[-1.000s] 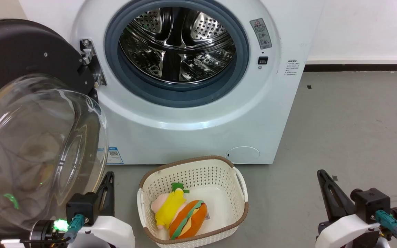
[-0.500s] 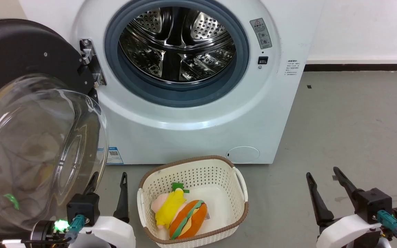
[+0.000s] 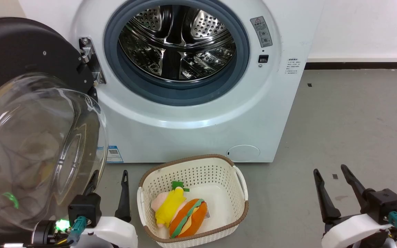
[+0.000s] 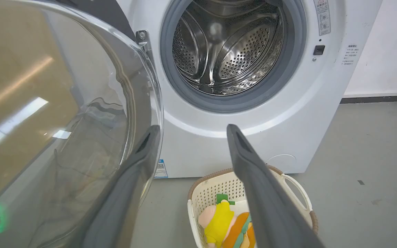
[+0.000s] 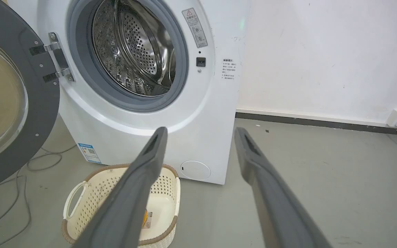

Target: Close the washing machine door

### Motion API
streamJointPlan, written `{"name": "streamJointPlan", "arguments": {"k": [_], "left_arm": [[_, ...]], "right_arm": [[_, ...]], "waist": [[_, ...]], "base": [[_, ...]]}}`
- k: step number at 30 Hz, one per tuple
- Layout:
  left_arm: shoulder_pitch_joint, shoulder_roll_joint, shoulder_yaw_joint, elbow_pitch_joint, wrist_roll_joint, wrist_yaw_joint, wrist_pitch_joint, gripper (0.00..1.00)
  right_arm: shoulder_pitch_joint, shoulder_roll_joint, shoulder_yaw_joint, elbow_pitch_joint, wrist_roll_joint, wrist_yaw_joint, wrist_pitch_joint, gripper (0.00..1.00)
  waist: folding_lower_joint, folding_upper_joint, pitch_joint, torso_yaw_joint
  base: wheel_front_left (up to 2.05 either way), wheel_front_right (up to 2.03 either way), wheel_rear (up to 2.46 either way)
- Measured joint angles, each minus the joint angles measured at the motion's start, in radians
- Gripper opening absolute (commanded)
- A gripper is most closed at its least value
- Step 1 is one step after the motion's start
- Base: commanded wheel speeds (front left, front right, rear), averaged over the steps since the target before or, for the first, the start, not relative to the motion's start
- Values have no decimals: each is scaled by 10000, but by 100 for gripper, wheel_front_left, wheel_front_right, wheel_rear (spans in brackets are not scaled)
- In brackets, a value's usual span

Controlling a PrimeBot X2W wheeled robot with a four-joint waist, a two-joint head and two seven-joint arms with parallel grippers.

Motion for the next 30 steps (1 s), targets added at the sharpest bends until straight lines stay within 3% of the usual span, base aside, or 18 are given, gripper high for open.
{"name": "streamJointPlan", "arguments": {"k": [1,3,19,30], "left_arm": [[-1,0,-12,-10,0,6,-42,92],[-5,-2,-36,-52,0,79,-86,0],[-344,10,-111,-830,-2,265,-420,0],[-786,38,545,-1883,-546,249,-637,0]], "right_arm": [[0,0,-13,0,52,0,-21,100],[0,0,-46,-8,140,0,-59,100],[-2,0,-372,-15,493,0,-397,100],[-13,2,-600,40,838,0,-602,100]], "waist": [[0,0,6,15],[0,0,20,52],[0,0,169,689],[0,0,302,1335]], "base": [[0,0,0],[0,0,0],[0,0,0],[0,0,0]]}}
